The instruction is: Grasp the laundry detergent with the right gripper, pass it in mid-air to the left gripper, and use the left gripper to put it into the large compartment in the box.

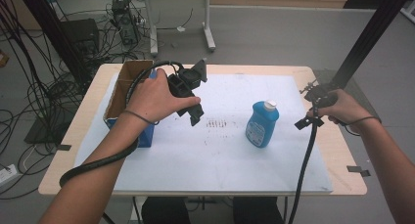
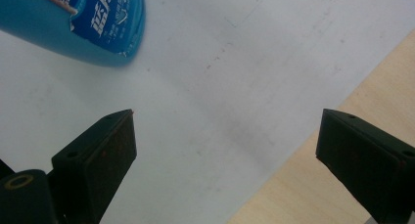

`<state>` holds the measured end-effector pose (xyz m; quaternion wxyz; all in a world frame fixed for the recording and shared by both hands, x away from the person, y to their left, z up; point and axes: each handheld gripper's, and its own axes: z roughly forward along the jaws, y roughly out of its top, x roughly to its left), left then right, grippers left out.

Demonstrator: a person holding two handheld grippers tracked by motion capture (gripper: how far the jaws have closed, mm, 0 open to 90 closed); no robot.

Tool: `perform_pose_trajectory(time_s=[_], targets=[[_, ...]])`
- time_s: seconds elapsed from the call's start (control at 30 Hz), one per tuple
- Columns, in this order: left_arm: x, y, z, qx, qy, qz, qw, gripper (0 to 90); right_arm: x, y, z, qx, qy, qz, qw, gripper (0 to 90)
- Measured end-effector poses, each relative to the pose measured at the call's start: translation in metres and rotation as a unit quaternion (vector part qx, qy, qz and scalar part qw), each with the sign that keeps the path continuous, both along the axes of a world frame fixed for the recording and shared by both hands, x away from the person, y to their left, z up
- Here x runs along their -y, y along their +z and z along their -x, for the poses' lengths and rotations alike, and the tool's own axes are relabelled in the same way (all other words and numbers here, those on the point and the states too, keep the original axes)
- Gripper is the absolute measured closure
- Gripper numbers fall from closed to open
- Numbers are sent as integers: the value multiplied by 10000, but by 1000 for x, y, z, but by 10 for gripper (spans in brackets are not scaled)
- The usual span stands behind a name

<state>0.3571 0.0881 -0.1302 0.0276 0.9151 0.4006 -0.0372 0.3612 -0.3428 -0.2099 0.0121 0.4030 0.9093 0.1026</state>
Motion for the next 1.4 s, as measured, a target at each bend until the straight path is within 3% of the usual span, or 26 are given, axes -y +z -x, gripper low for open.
perform_pose_trajectory(time_s=[0.37,0.87,1.4], targets=[[2,-1,1,-7,-17,-4,10000,49,9,-3,15,31,-53,-60,10000,78],[1,7,1,6,-2,5,10000,49,23,-5,37,139,-95,-374,9992,75],[0,3,0,-38,-9,16,10000,48,27,-23,60,203,-110,-688,9974,73]])
